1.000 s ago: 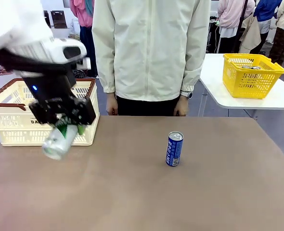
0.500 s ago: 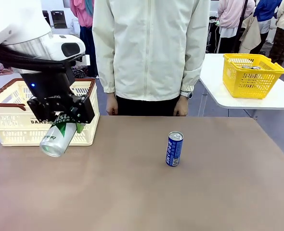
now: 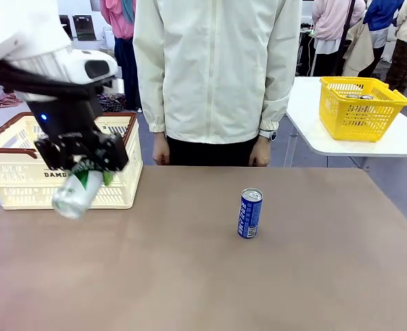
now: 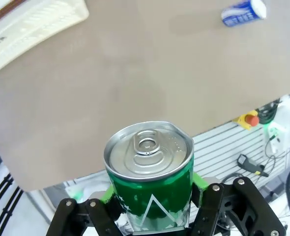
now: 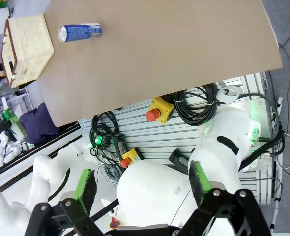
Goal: Place the drinks into the Shopping basket.
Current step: Pick up one drink and place it into the Shopping basket.
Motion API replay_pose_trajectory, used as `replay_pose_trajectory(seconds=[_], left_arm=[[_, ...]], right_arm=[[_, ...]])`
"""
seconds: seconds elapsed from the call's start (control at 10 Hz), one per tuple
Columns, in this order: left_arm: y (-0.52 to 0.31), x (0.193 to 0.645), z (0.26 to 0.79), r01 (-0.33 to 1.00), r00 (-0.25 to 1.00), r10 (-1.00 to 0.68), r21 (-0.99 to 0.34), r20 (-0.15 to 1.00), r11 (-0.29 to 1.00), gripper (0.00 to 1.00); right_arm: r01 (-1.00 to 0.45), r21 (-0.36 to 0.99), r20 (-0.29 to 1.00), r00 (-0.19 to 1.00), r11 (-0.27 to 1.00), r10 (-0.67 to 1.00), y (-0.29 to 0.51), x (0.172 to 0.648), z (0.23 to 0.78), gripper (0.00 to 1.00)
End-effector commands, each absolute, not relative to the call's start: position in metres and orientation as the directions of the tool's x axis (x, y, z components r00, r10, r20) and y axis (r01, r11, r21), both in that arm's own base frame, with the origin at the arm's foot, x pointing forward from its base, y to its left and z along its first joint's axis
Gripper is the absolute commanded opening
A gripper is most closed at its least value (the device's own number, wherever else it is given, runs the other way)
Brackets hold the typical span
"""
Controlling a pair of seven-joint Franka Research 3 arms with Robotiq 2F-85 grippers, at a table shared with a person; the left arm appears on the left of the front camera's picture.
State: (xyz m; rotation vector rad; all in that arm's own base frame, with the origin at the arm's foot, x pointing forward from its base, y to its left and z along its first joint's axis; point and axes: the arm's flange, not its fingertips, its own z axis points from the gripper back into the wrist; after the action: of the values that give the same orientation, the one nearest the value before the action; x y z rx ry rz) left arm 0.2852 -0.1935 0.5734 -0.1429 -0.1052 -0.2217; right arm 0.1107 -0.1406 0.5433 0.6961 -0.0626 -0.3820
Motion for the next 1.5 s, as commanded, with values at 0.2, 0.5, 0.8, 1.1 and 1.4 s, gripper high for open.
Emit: replay_pose_trajectory(seconds=[0.2, 0.5, 0.8, 1.1, 1.4], left_arm=[[-0.105, 0.411, 0.614, 0.008, 0.997, 0.006, -0.193, 0.073, 0.981, 0.00], [-0.059, 0.515, 0.593, -0.096, 0.988, 0.106, -0.092, 0.110, 0.991, 0.00], [-0.026, 0.578, 0.545, 0.013, 0.996, -0.007, -0.068, 0.086, 0.998, 0.00], [-0.026, 0.597, 0.528, 0.049, 0.998, -0.047, -0.041, 0.047, 0.998, 0.00], [-0.028, 0.595, 0.513, 0.017, 0.999, -0.014, -0.061, 0.050, 0.998, 0.00]], right_arm=[[0.302, 0.646, -0.059, 0.935, 0.701, -0.348, -0.142, 0.100, 0.544, 1.00], [0.302, 0.646, -0.059, 0.935, 0.701, -0.348, -0.142, 0.100, 0.544, 1.00], [0.302, 0.646, -0.059, 0.935, 0.701, -0.348, -0.142, 0.100, 0.544, 1.00], [0.302, 0.646, -0.059, 0.935, 0.701, -0.348, -0.142, 0.100, 0.544, 1.00], [0.302, 0.646, -0.059, 0.935, 0.701, -0.348, -0.142, 0.100, 0.544, 1.00]])
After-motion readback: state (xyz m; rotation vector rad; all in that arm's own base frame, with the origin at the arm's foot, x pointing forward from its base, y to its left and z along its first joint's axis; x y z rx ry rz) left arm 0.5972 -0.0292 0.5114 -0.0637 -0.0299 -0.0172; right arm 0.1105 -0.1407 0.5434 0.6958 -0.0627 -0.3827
